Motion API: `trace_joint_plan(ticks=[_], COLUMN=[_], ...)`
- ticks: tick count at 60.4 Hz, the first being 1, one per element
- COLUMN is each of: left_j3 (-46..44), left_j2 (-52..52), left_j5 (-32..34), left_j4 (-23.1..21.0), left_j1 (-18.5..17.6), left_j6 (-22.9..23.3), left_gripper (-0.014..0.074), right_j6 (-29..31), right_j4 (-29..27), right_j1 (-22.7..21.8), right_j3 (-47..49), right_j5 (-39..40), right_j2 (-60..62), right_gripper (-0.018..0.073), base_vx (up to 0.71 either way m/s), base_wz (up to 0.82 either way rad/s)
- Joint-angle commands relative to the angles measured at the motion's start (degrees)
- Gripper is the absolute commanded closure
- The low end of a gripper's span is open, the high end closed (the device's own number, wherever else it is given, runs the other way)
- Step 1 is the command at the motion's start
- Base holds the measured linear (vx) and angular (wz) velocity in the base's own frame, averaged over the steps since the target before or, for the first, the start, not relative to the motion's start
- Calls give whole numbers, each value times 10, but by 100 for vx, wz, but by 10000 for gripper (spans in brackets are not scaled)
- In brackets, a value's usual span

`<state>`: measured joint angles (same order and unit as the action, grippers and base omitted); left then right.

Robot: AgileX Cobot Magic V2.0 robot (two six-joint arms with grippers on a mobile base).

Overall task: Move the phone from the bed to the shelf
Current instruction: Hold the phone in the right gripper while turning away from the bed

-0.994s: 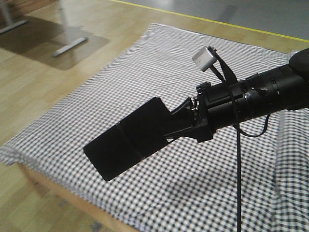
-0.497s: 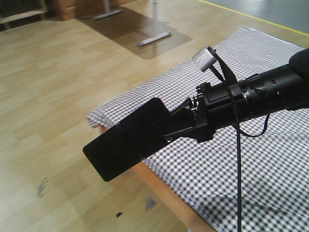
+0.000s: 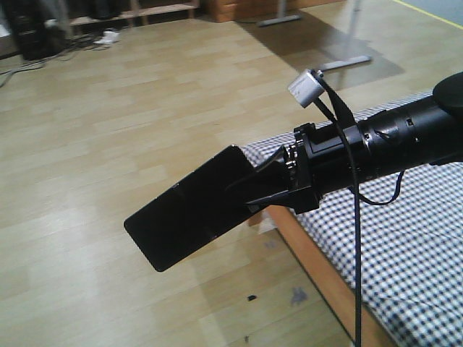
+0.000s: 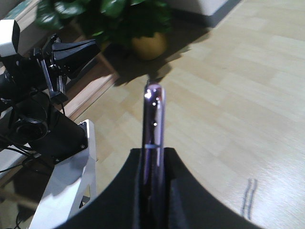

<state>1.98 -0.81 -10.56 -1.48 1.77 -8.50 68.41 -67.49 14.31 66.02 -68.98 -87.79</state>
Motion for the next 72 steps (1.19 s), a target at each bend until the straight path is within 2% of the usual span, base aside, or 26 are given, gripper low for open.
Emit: trace_joint_plan(ticks=[1,36,72], left_j3=[-13,-13,-13], left_j2=[-6,-6,-6], left_j5=[41,41,41], left_j4=[-5,-5,-5], left_j1=[-4,-4,-4], left_j6=[3,3,3], left_gripper=[595,595,595], right_j6=[8,8,8], right_j4=[-54,-54,-54], right_j1=[1,1,1], right_j3=[14,14,14], right_j5=[-48,-48,-48], right_j2=[25,25,25], right_gripper=[562,562,562], base_vx=[-16,-12,5], base_wz=[60,45,-5])
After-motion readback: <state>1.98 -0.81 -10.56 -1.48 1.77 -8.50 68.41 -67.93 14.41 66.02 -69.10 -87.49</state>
